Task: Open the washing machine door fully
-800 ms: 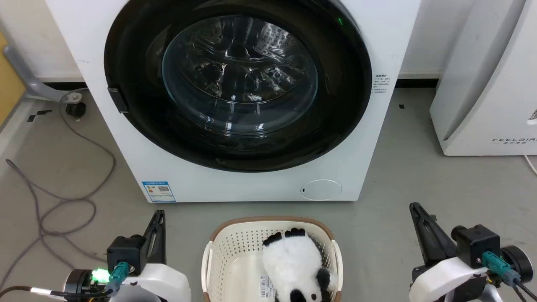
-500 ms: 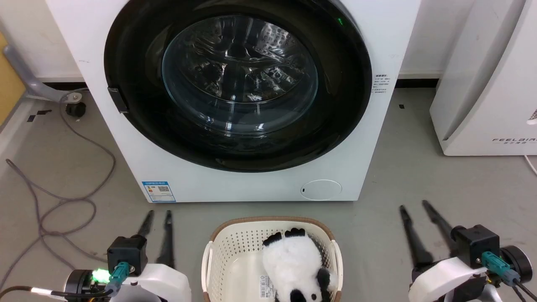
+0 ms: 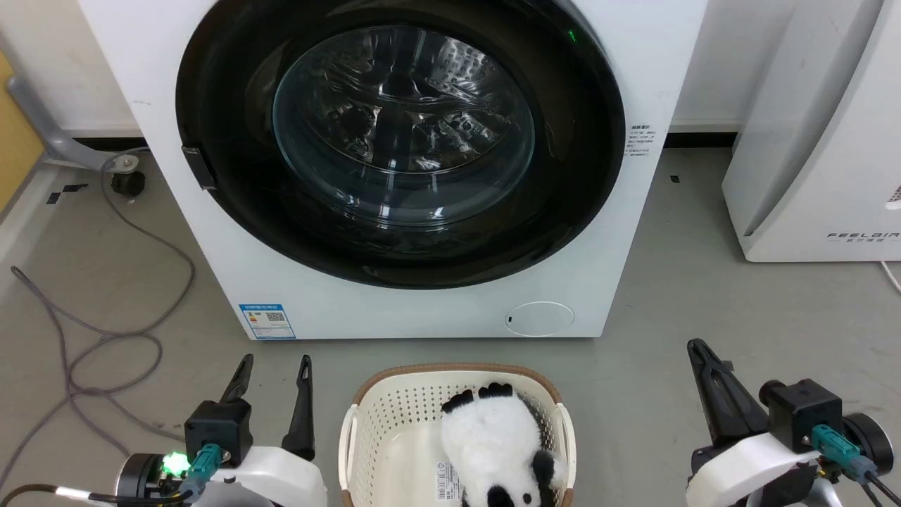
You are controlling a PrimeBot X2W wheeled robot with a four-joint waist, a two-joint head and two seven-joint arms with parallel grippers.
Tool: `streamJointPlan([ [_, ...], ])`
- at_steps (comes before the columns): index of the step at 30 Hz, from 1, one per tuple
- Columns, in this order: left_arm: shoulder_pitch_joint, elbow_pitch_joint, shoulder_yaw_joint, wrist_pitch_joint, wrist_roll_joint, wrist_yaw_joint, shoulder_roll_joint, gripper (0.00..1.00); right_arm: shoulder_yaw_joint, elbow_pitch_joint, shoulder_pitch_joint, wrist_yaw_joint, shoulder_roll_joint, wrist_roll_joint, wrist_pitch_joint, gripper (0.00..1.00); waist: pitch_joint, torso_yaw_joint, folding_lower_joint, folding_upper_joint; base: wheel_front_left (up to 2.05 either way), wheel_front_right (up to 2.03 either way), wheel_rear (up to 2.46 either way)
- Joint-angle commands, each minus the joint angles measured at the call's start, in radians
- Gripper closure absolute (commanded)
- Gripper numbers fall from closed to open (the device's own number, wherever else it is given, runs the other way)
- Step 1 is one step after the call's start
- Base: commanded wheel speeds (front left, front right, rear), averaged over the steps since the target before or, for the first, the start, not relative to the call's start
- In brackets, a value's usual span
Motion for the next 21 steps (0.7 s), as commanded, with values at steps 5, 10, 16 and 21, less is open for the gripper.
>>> streamJointPlan([
  [5,-0.009,0.006,-0.004,-0.017,-0.016,-0.005,0.000,0.00,-0.003,0.003,0.013,0.000,0.000,0.016,-0.019,1.00,0.001,0.001,-0.0001,-0.0001,0.00,0.00,0.00],
  [10,-0.012,0.007,-0.008,-0.027,-0.028,-0.008,0.000,0.00,-0.003,0.014,0.014,0.000,0.000,0.092,-0.031,1.00,0.003,0.002,-0.0001,-0.0001,0.00,0.00,0.00],
  [16,-0.017,0.009,-0.012,-0.040,-0.041,-0.011,0.000,0.00,-0.002,0.038,0.005,0.000,0.000,0.255,-0.045,1.00,0.009,0.003,-0.0001,-0.0001,0.00,0.00,0.00],
  [21,-0.023,0.010,-0.016,-0.050,-0.052,-0.013,0.000,0.00,-0.009,0.050,-0.014,0.000,0.000,0.412,-0.055,1.00,0.017,0.002,-0.0001,-0.0001,0.00,0.00,0.00],
])
